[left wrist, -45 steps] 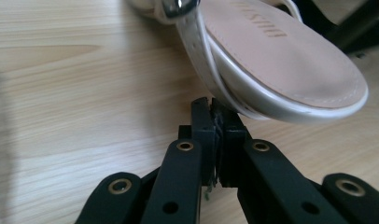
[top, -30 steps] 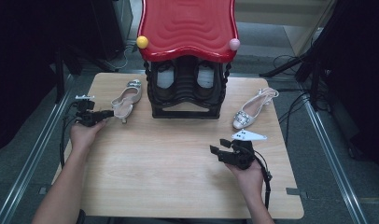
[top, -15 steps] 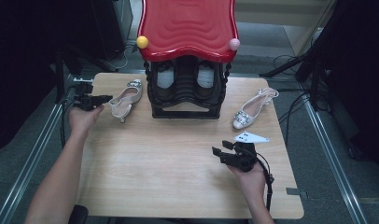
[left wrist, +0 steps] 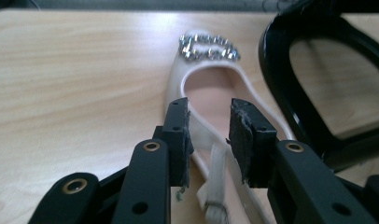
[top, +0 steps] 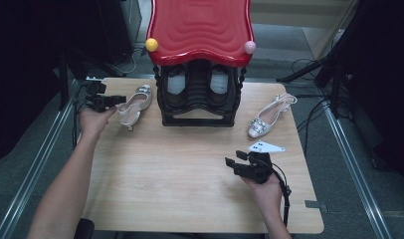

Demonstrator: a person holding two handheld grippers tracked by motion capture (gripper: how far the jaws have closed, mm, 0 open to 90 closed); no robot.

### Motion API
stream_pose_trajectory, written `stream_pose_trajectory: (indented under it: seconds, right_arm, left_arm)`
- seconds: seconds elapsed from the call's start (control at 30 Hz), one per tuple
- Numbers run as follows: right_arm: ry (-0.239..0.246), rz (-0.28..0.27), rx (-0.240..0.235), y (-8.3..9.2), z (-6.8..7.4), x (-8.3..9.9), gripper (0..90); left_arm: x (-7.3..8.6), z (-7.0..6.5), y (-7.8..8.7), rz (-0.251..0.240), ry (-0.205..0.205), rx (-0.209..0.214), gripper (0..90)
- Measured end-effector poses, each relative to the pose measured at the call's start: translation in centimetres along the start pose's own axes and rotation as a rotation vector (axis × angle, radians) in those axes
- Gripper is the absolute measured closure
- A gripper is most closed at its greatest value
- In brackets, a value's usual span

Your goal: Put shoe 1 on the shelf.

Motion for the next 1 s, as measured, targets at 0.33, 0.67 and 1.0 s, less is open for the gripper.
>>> stream_pose_trajectory:
  seconds: [0.33,0.67,1.0]
  right_arm:
    - [0.007,0.004,-0.003,0.0,0.1,-0.1,46.4]
    - [0.012,0.007,-0.017,-0.5,0.3,-0.2,46.3]
    - [0.022,0.009,-0.015,-0.6,0.3,-0.2,46.4]
  left_arm:
    - [1.1,-0.5,-2.5,0.093,0.005,-0.036,63.0]
    - [2.2,0.3,-4.1,0.105,0.014,-0.066,62.3]
    - [2.5,1.1,-3.9,0.124,0.058,-0.09,82.6]
Point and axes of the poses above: each handheld gripper's, and its own axes: y roughly backward along the jaws, x roughly out of its underside, z roughly to its left, the point moved 9 cm from there along -y, roughly forward along the jaws, and after that the axes turned 13 degrees about -z, right-handed, at the moved point
